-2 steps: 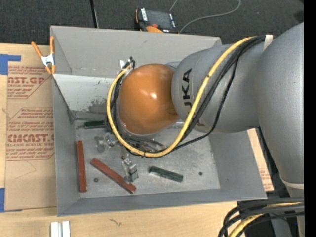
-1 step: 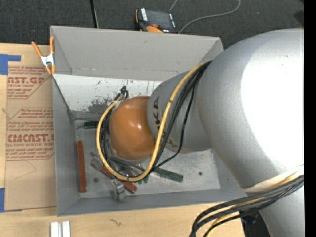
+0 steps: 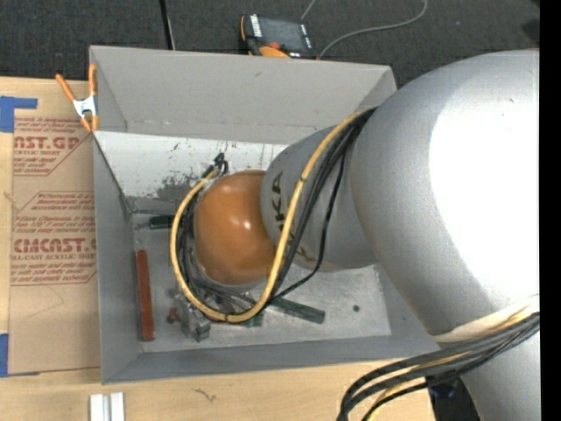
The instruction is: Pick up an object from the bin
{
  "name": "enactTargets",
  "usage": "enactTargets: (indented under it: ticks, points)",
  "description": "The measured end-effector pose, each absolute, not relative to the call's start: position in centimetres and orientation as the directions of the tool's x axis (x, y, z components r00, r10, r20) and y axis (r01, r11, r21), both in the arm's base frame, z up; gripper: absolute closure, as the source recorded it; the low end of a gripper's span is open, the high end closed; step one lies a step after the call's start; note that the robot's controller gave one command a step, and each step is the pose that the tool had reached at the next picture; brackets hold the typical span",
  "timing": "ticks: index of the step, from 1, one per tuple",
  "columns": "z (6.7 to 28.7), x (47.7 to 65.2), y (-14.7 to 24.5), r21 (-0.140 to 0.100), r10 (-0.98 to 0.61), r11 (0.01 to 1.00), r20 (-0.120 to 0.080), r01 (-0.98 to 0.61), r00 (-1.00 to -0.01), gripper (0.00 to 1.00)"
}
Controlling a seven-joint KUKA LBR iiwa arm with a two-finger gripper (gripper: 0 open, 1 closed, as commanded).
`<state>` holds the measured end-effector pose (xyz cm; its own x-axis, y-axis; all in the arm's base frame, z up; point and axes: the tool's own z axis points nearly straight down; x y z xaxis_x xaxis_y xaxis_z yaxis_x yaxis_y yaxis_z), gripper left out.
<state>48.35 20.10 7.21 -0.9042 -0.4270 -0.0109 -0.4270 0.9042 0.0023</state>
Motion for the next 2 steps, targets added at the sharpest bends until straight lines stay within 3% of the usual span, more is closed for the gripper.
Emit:
enactTargets:
  ticks: [1,2]
  points:
    - [13.38,48.66,21.36,0.000,-0.435,0.900,-0.007,-0.435,-0.900,1.00]
    - [13.00,48.54,21.28,0.001,-0.435,0.900,-0.001,-0.435,-0.900,0.00]
